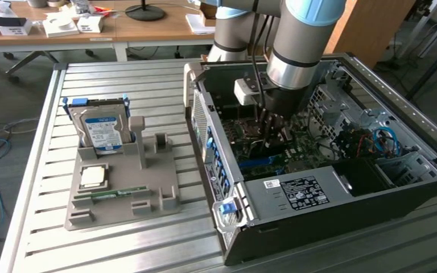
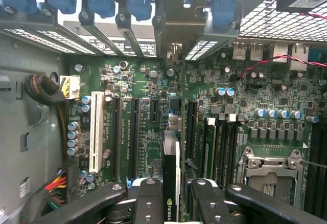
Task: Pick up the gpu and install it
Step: 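Insert the gpu into the slot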
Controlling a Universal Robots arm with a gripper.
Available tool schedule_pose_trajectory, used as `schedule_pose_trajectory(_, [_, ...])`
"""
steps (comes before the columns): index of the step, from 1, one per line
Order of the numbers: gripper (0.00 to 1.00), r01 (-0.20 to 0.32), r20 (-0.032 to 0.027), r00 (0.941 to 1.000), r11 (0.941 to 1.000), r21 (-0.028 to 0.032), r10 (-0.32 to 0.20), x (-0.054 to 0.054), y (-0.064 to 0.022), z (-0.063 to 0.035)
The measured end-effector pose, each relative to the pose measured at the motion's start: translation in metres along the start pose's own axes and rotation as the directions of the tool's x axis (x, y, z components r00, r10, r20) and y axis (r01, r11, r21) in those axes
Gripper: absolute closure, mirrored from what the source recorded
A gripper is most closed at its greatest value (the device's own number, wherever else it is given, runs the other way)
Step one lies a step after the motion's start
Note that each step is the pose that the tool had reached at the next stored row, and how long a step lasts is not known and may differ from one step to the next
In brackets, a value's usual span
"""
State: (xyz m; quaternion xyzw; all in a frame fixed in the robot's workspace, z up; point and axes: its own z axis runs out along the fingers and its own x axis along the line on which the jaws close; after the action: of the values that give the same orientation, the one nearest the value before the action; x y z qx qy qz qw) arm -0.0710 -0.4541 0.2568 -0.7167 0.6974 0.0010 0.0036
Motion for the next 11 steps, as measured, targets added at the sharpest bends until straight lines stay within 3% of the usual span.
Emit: schedule_pose_trajectory(11, [0.74,0.000,0.0001,1.0000,1.0000,-0.0001,0.000,0.0000,0.0000,0.0014])
